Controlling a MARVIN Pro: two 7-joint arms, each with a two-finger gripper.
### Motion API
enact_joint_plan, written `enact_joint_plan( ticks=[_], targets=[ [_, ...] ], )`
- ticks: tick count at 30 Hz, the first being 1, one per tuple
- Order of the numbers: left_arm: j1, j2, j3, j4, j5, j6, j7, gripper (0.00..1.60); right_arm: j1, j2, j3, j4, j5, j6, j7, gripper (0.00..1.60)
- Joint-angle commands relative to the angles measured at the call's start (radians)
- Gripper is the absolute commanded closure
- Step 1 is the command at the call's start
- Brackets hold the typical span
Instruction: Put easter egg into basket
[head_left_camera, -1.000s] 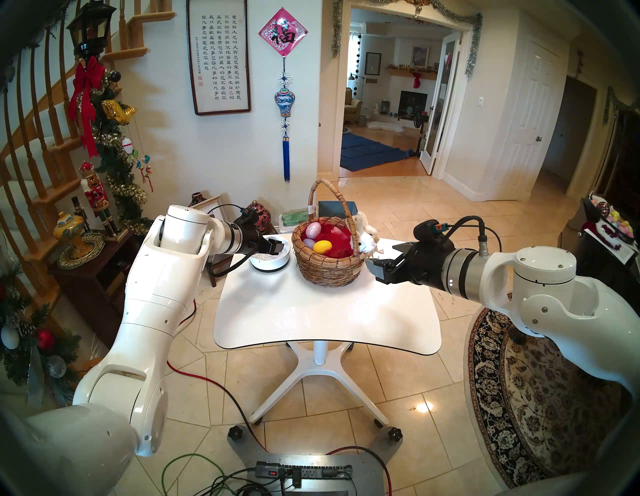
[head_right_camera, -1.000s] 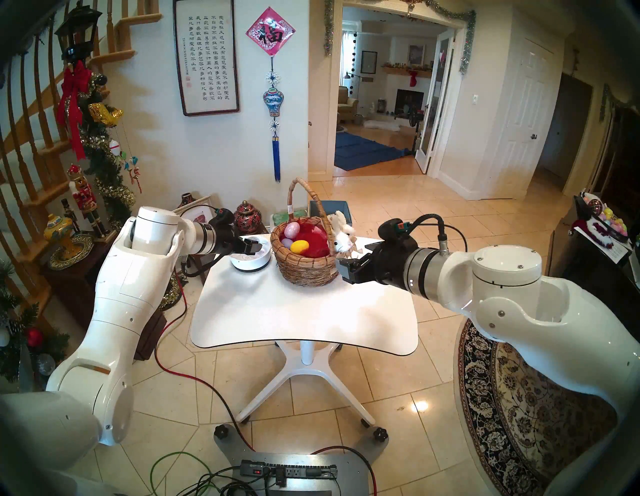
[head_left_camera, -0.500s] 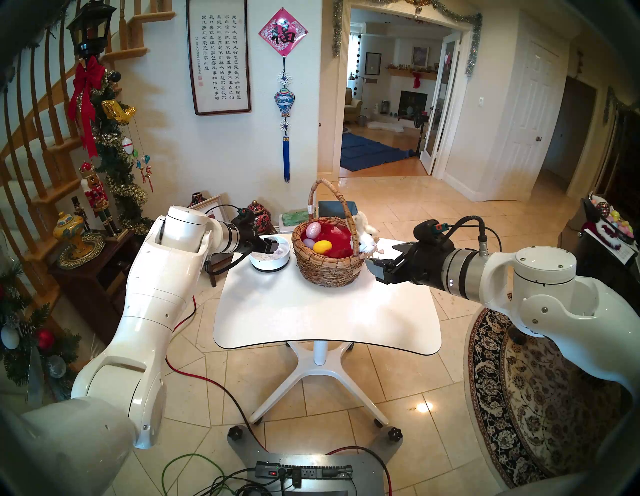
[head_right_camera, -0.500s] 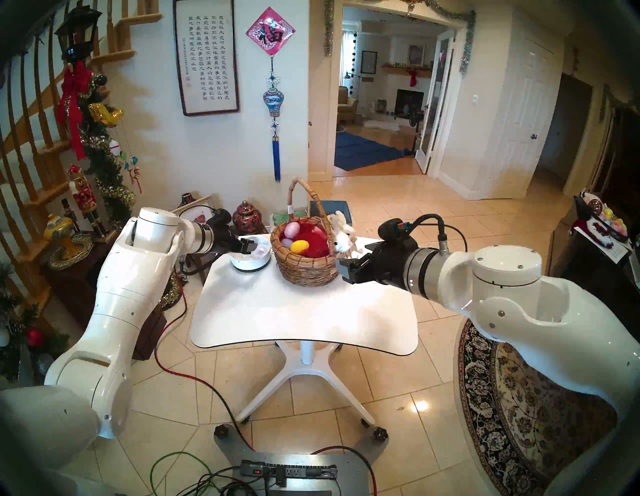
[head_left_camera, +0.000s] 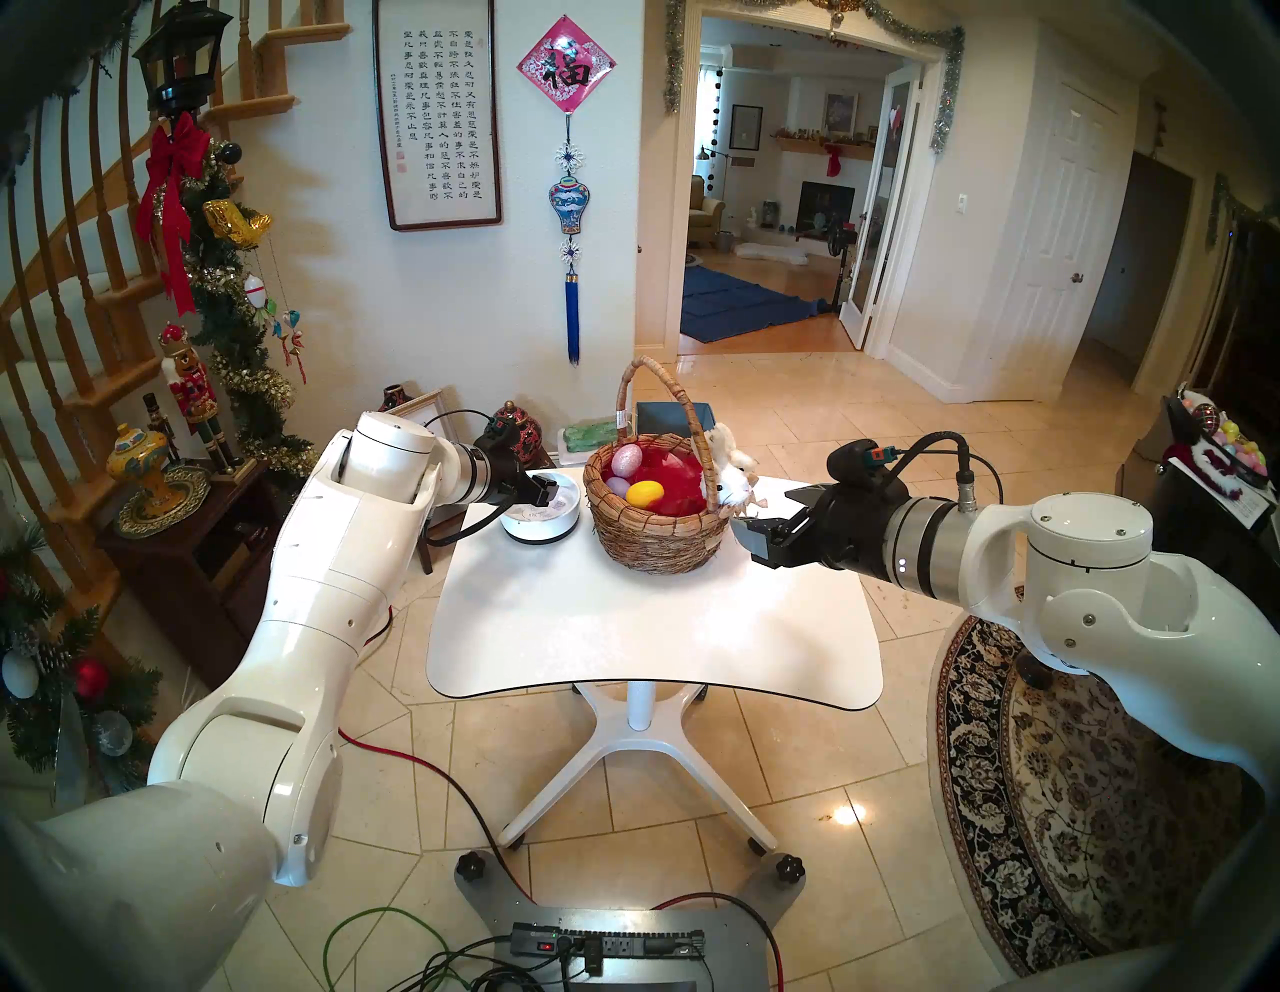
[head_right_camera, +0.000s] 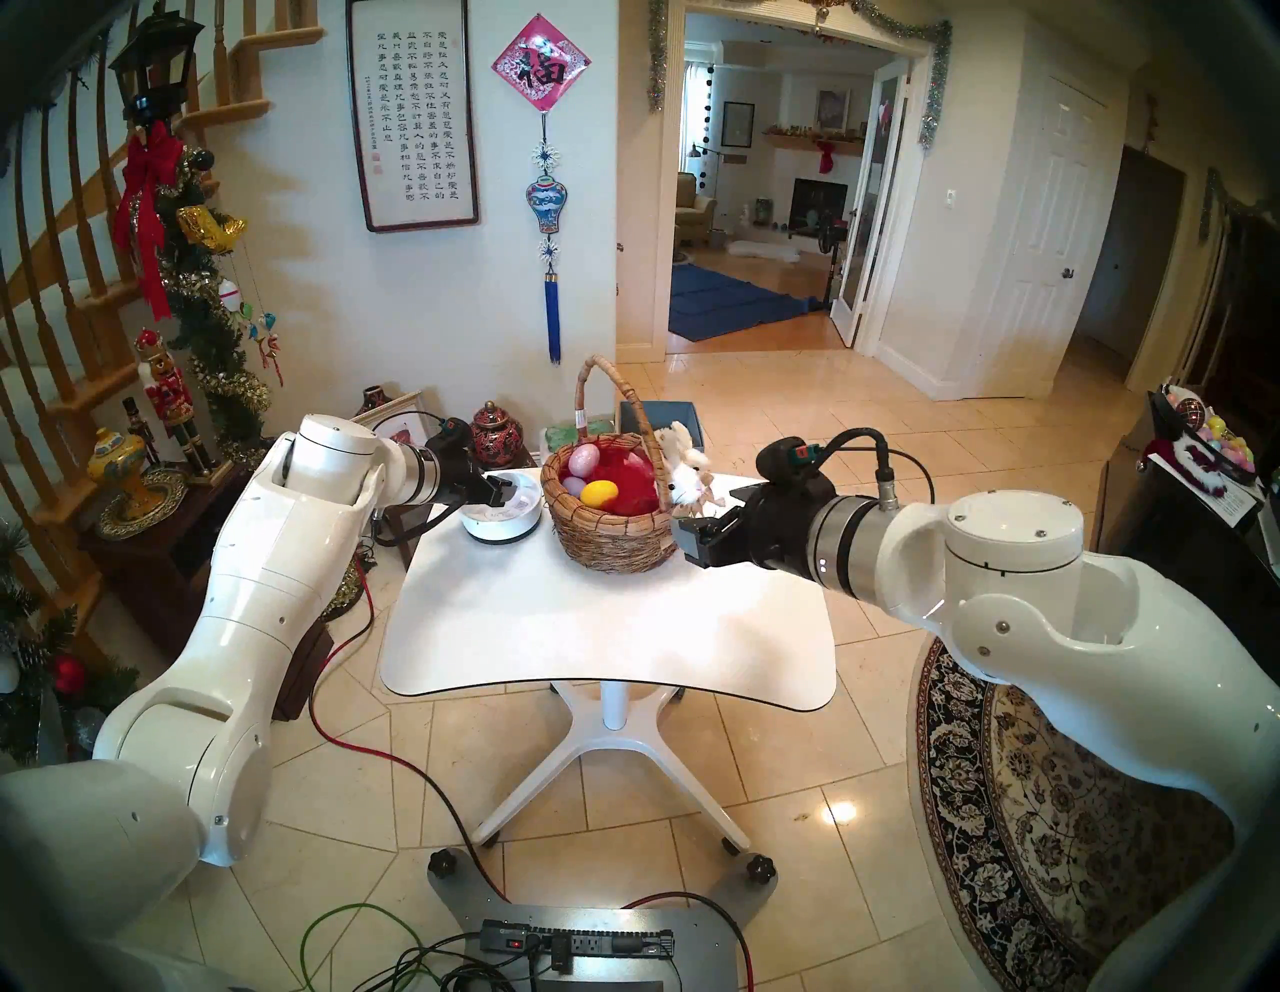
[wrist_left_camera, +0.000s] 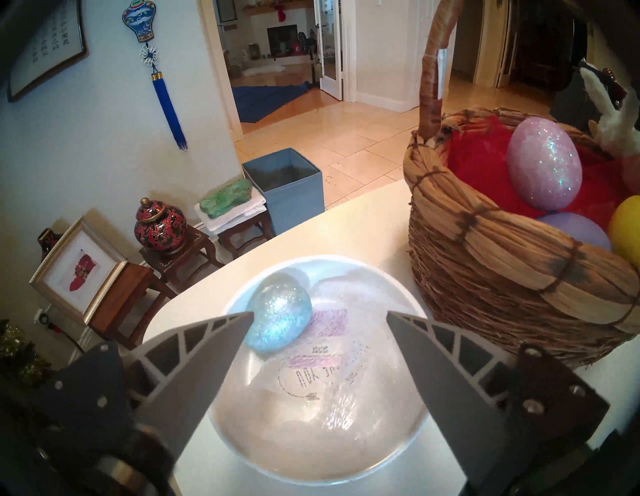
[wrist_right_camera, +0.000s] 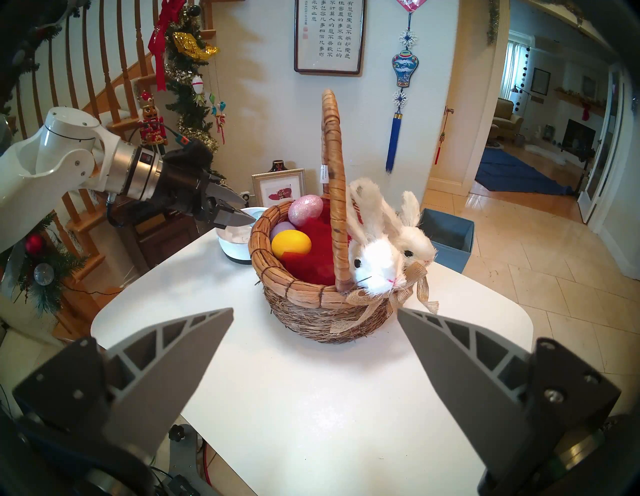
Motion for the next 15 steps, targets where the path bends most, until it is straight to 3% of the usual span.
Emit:
enact_joint_plan(
  ticks=[1,15],
  targets=[
    [-0.051,-0.004,0.000,0.009,0.002,-0.022,0.003,0.27,0.010,-0.001,0.009,-0.001,-0.002,-0.003,0.000,0.00],
    [-0.069,0.006,0.031,0.047,0.031,-0.072,0.010,0.25,0.010,-0.001,0.008,-0.001,-0.002,-0.003,0.000,0.00]
  ],
)
